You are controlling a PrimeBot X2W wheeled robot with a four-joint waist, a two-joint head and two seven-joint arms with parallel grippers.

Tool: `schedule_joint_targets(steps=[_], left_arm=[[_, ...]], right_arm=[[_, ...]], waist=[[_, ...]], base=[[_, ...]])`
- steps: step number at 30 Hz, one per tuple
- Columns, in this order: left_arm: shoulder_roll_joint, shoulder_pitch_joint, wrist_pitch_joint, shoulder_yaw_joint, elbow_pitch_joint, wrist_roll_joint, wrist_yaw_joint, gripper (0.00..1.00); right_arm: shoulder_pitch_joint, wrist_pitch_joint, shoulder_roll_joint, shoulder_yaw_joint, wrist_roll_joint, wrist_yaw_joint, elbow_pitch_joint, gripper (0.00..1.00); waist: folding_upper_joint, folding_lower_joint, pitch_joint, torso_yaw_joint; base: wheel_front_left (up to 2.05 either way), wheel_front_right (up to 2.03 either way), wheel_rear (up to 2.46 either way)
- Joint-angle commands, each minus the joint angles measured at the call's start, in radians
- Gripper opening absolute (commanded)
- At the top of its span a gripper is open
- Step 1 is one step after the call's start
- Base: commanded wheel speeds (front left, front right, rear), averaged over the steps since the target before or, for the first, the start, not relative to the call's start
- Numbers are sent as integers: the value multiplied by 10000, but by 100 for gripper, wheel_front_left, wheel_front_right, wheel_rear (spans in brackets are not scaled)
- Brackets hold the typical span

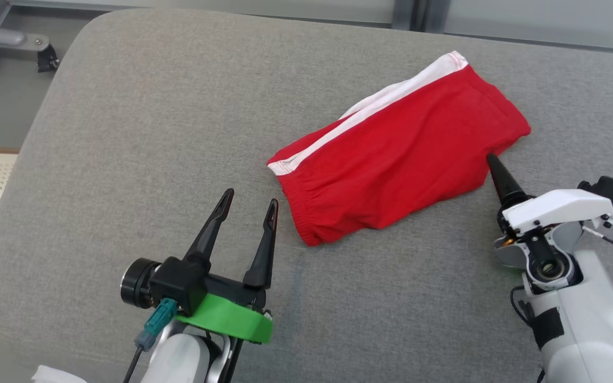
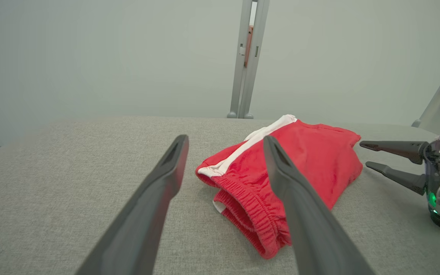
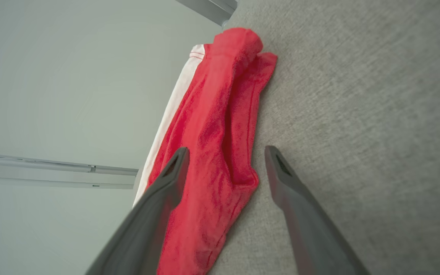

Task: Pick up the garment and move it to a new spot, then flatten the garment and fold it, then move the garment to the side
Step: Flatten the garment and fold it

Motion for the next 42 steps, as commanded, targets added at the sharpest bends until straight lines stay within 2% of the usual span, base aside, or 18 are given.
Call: schedule_joint_targets(steps=[1,7,15,24,25,26,27,34,42], left_arm=[[9,-124,8,-39,-114,-51,-12,100],[8,-180,8,-296,-529,-256,-73,100],[8,-287,8,-564,-697,-376,-33,100],[8,-468,8,-731,-739,-663,101,100],[8,-487,7,-733,-736,-685,119,100],[8,-501,8,-735,-730,-719,132,100],[8,-511,8,-735,-712,-747,138,100],[8,-367,8,-683,-574,-870,135,100],[9,-107,8,-490,-513,-728,64,100]], right_arm=[[-274,114,-14,-132,159,1,406,100],[-1281,413,125,-828,-19,32,2179,100],[-2306,376,-139,-1435,-610,35,3770,100],[-3458,467,-459,-1596,-1370,35,5231,100],[-3584,552,-453,-1529,-1461,35,5339,75],[-3669,576,-430,-1465,-1516,35,5369,25],[-3733,584,-423,-1427,-1552,35,5392,0],[-3694,45,-550,-1539,-1400,-1,5122,0],[-2816,-289,-724,-1440,-1093,-20,4315,0]], waist=[[0,1,360,566],[0,1,513,1112],[0,1,809,1527],[0,1,1140,1791],[0,1,1159,1807],[0,1,1172,1814],[0,1,1175,1817],[0,1,918,1698],[0,1,429,1220]], base=[[0,0,0],[0,0,0],[0,0,0],[0,0,0],[0,0,0],[0,0,0],[0,0,0],[0,0,0],[0,0,0]])
